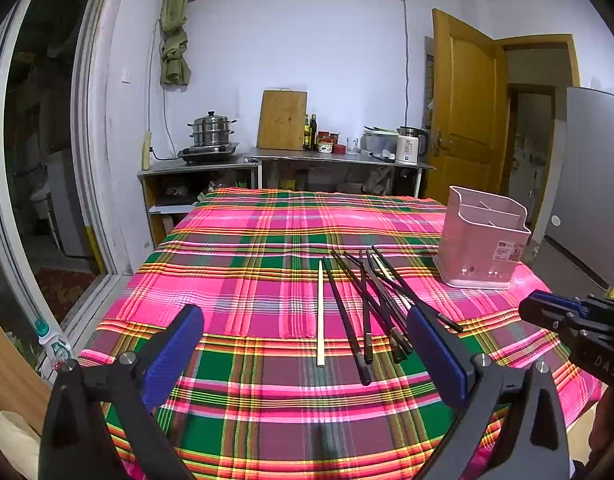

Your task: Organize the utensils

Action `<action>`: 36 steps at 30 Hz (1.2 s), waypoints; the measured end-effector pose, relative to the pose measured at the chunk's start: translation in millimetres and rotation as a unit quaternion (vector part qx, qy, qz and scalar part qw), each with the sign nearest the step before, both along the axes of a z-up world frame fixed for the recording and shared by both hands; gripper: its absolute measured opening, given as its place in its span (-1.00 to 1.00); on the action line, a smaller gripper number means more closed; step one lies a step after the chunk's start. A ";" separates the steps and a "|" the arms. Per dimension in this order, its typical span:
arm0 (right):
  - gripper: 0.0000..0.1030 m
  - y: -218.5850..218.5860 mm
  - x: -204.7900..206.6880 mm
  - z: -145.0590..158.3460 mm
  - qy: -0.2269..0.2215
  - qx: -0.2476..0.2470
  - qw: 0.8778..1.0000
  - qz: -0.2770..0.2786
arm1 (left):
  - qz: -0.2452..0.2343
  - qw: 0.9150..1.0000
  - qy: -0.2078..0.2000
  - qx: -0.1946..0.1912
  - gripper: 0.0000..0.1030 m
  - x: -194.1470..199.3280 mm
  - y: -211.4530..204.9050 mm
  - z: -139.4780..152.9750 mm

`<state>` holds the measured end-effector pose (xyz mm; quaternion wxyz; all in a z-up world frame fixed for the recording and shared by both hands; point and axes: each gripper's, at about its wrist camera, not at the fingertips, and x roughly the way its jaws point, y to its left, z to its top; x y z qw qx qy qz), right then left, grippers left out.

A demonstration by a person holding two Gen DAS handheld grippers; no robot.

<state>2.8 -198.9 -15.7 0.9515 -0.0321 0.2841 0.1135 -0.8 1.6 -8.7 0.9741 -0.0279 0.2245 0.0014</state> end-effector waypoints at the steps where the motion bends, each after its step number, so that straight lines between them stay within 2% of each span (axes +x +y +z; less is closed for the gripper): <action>1: -0.70 0.2 0.0 -0.1 0.000 0.000 1.000 0.000 | 0.000 1.000 0.000 0.000 1.00 0.1 -0.6 0.4; 36: -0.70 0.1 -1.4 1.0 0.000 0.000 1.000 -0.001 | -0.008 1.000 0.000 0.003 1.00 2.0 -4.0 3.0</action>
